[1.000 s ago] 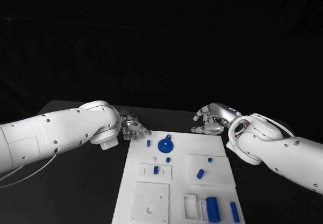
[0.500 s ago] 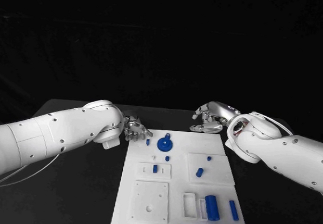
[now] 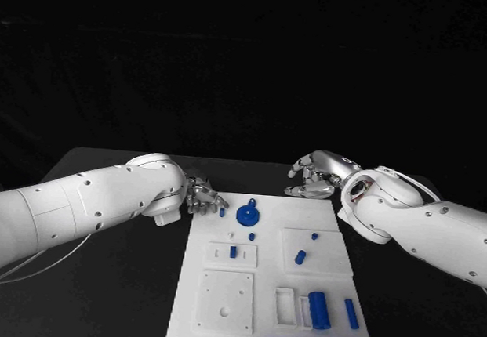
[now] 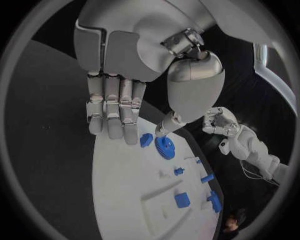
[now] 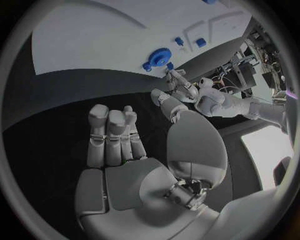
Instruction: Assemble the parts on the task board
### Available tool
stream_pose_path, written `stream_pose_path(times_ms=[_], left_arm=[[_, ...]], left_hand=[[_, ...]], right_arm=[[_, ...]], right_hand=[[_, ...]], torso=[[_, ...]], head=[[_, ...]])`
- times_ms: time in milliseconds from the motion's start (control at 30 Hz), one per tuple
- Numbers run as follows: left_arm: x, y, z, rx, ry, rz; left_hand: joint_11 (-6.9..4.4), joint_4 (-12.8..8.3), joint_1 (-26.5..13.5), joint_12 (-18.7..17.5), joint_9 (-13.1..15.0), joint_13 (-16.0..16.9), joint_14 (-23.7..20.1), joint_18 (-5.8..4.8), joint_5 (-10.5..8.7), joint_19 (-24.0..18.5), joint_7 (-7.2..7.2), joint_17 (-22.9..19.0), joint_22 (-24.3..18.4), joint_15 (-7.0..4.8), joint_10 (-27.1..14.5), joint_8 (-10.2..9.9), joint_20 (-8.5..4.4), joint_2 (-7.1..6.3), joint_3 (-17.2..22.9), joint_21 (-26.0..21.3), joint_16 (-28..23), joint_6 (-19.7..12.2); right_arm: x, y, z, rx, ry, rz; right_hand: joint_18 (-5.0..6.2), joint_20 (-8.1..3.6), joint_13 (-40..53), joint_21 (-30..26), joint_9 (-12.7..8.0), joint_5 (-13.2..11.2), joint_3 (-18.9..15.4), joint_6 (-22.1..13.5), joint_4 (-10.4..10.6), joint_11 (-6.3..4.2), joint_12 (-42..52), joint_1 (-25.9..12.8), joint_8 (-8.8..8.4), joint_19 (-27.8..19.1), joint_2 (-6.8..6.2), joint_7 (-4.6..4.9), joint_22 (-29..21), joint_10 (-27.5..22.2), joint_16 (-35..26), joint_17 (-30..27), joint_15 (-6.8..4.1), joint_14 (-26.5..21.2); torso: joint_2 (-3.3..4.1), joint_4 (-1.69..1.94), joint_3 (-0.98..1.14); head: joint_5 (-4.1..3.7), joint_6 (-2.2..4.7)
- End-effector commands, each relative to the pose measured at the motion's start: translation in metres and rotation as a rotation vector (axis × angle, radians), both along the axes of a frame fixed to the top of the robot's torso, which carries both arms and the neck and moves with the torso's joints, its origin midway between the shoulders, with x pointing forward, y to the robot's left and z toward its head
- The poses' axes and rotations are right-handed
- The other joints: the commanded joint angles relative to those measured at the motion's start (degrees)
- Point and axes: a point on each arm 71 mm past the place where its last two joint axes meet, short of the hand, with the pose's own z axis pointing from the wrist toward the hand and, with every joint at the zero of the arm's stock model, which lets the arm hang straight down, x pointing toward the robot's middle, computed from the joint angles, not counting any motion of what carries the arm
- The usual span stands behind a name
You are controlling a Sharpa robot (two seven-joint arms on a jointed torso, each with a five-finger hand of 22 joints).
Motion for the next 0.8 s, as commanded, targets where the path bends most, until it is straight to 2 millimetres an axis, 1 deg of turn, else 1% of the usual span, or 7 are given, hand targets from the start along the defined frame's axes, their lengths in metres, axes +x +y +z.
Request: stream_pose_path(times_ms=[33, 333, 567, 800], left_arm=[[-0.0003, -0.0030, -0.0003, -0.001, 0.002, -0.023], [-0.0010, -0.0042, -0.0010, 0.000, 0.008, -0.032], [-0.0013, -0.0050, -0.0016, 0.000, 0.014, -0.039], [-0.0013, -0.0071, -0.0021, -0.001, 0.016, -0.044]], left_hand=[[-0.08, 0.1, 0.1, -0.4, 0.0, 0.0, 0.4, 0.05, -0.20, 0.2, -0.33, 0.1, -0.1, -0.13, 0.4, 0.4, -7.32, 0.43, -0.4, 0.3, -0.1, 0.0], [-0.11, -0.3, 0.4, -0.5, 0.0, 0.1, 0.4, 0.12, -0.19, 0.2, -0.36, 0.1, -0.1, -0.17, 0.5, 0.5, -7.34, 1.03, -0.7, 0.4, 0.0, 0.0], [-0.16, -2.1, 1.8, -0.7, -0.1, 0.3, 0.5, 0.19, -0.18, 0.1, -0.41, 0.2, -0.1, -0.22, 0.7, 0.6, -7.36, 2.27, -1.4, 0.6, 0.0, 0.1], [-0.19, -2.7, 2.2, -0.8, -0.2, 0.4, 0.5, 0.18, -0.18, 0.1, -0.44, 0.2, -0.2, -0.23, 0.8, 0.6, -7.35, 2.73, -1.6, 0.7, 0.0, 0.2]], right_arm=[[-0.0005, 0.0009, 0.0009, -0.001, -0.008, 0.009], [0.0000, 0.0018, 0.0008, -0.002, -0.007, 0.010], [0.0001, 0.0021, 0.0007, -0.002, -0.007, 0.010], [0.0003, 0.0022, 0.0007, -0.002, -0.006, 0.010]], right_hand=[[2.75, -0.45, -0.1, -0.2, 0.1, 0.2, -0.1, -1.0, 0.3, -0.15, 0.3, 0.6, 0.27, -0.1, -0.06, 1.48, 0.5, -0.2, -0.2, -0.1, -0.02, -0.1], [2.75, -0.44, -0.1, -0.2, 0.1, 0.2, -0.1, -1.0, 0.3, -0.15, 0.3, 0.6, 0.27, -0.1, -0.05, 1.48, 0.5, -0.2, -0.2, -0.1, -0.02, -0.1], [2.75, -0.44, -0.1, -0.3, 0.1, 0.2, -0.1, -1.0, 0.4, -0.15, 0.3, 0.6, 0.28, -0.1, -0.04, 1.48, 0.5, -0.2, -0.3, -0.1, -0.02, -0.1], [2.75, -0.44, -0.2, -0.3, 0.1, 0.2, -0.1, -1.0, 0.4, -0.15, 0.3, 0.7, 0.28, -0.1, -0.04, 1.48, 0.5, -0.2, -0.3, -0.1, -0.02, -0.1]], torso=[[-0.06, -0.01, 0.03], [-0.13, 0.08, 0.07], [-0.13, 0.06, 0.07], [-0.09, 0.04, 0.06]], head=[[-0.05, -0.19], [-0.04, -0.39], [0.02, -0.45], [0.04, -0.50]])
